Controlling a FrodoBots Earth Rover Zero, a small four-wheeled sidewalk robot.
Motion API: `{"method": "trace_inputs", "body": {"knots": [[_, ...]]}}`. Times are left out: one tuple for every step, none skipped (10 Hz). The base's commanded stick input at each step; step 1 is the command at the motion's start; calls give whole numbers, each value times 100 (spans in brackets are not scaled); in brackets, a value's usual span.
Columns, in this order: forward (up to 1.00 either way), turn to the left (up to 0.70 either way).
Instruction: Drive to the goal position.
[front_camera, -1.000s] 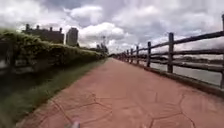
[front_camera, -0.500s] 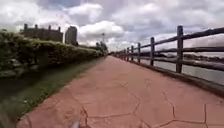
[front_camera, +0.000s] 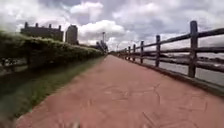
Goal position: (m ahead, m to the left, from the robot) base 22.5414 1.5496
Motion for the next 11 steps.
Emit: {"method": "trace_inputs", "body": {"knots": [[100,-27],[100,-27],[100,0],[100,0],[100,-3],[100,-27],[100,-27],[100,-27],[100,-5],[100,0],[100,0]]}}
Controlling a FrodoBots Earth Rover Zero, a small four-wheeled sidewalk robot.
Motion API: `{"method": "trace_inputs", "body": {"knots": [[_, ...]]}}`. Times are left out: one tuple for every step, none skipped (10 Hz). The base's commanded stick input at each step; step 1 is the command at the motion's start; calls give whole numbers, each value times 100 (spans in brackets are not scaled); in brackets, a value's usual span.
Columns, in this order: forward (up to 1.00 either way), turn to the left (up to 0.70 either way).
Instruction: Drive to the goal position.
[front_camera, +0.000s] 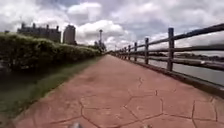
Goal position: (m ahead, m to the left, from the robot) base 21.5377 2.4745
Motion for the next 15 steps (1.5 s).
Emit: {"method": "trace_inputs", "body": {"knots": [[100,0],[100,0],[100,0],[100,0],[100,0],[100,0],[100,0],[100,0],[100,0],[100,0],[100,0],[100,0],[100,0],[100,0],[100,0]]}}
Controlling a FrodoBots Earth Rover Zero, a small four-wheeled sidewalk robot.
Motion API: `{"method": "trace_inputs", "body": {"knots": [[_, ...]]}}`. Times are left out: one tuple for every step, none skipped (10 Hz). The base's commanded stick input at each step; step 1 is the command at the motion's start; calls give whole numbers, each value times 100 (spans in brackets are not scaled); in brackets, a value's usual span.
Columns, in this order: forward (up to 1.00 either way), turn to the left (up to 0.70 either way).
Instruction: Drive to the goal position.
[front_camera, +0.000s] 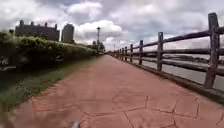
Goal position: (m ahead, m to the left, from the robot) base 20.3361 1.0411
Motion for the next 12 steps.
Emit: {"method": "trace_inputs", "body": {"knots": [[100,0],[100,0],[100,0],[100,0],[100,0],[100,0],[100,0],[100,-22],[100,-27],[100,-5],[100,0],[100,0]]}}
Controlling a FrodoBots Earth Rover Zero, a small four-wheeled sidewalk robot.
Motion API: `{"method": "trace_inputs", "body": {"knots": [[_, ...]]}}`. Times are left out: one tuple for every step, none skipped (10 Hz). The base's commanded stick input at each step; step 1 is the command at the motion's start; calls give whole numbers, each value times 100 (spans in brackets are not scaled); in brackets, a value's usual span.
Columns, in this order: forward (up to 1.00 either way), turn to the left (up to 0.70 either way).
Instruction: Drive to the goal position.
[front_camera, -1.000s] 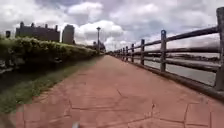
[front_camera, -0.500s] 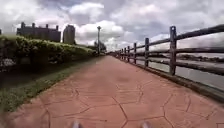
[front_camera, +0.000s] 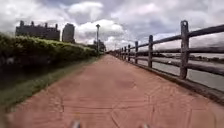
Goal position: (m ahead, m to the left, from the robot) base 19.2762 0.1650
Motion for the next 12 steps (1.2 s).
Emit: {"method": "trace_inputs", "body": {"knots": [[100,0],[100,0],[100,0],[100,0],[100,0],[100,0],[100,0],[100,0],[100,0],[100,0],[100,0],[100,0]]}}
